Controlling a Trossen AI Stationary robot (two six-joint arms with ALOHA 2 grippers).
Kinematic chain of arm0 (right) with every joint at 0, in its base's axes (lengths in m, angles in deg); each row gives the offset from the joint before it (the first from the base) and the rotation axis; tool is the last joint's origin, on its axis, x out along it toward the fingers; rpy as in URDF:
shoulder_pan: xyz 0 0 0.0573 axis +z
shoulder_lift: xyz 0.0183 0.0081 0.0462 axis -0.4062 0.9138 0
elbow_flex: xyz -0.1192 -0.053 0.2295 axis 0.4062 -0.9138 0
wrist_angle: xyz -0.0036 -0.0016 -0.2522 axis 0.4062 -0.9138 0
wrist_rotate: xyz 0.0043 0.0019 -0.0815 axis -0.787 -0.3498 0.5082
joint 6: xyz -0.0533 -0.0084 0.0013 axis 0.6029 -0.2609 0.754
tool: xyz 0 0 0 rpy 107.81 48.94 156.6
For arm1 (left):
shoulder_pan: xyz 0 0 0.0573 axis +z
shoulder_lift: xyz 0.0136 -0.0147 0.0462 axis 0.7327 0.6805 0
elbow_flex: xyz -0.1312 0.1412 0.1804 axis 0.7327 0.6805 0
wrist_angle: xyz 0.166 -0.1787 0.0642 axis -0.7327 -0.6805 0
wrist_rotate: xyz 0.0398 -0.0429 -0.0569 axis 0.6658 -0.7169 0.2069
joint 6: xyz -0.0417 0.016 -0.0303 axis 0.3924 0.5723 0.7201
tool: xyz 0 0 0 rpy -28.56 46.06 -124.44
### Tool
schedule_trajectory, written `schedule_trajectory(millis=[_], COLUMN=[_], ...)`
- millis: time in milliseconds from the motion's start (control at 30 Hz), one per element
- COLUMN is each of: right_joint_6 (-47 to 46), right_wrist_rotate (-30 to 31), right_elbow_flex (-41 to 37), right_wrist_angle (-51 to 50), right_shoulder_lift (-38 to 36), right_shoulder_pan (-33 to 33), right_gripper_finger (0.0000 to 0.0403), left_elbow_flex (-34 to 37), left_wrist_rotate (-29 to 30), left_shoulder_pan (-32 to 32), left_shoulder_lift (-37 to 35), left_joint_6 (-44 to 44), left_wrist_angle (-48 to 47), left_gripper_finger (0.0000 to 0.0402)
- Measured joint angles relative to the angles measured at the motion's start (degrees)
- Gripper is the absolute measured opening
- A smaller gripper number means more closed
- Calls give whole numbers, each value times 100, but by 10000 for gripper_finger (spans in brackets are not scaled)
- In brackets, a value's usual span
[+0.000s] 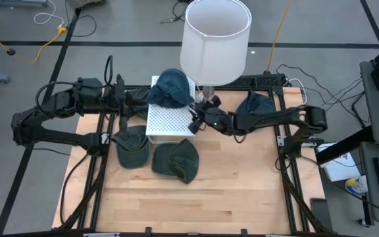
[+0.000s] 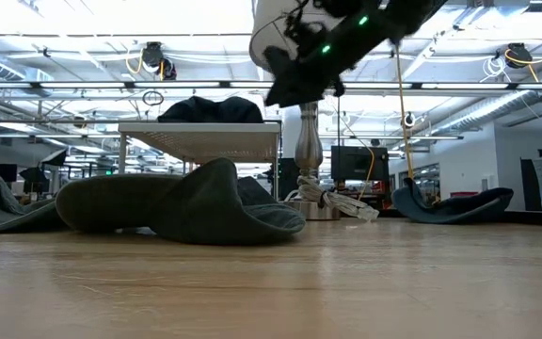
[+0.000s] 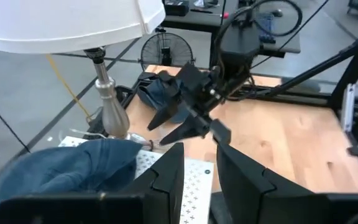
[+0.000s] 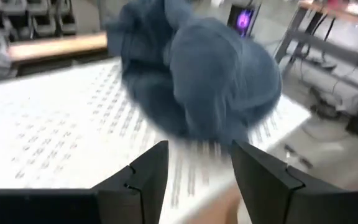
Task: Pick & Place hat
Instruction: Stack the blue cap on the blue caps on the shelf
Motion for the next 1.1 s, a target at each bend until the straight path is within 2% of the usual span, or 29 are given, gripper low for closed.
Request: schedule_trajectory(millis=[233,400,600,800,933,1100], right_joint_6=[-2082,-3716,-6188,-8283,-9400,-9802], right_wrist_rotate=[-6,-13,-19,-16,-17,-15], right_elbow_flex=[-4,-144,-861,-2158,-3026,-3731], right_wrist_angle=[-2849,-3983,-4635,-4710,-4610,-4523], right_shoulder_lift=[-1222,-1934,-2692,-3524,-4110,-4840], right_shoulder_pan=[310,466,720,896,948,941], right_gripper_finger=[169,169,169,169,169,169], left_elbow_flex=[0,0,0,0,0,0], left_wrist_rotate=[-14,-14,-16,-237,-270,-383], left_shoulder_pan=[0,0,0,0,0,22], left_shoulder_lift=[11,11,11,9,9,11], left_joint_6=[615,624,701,900,1053,1104], left_wrist_angle=[151,157,260,441,537,481], left_gripper_finger=[97,97,97,102,136,206])
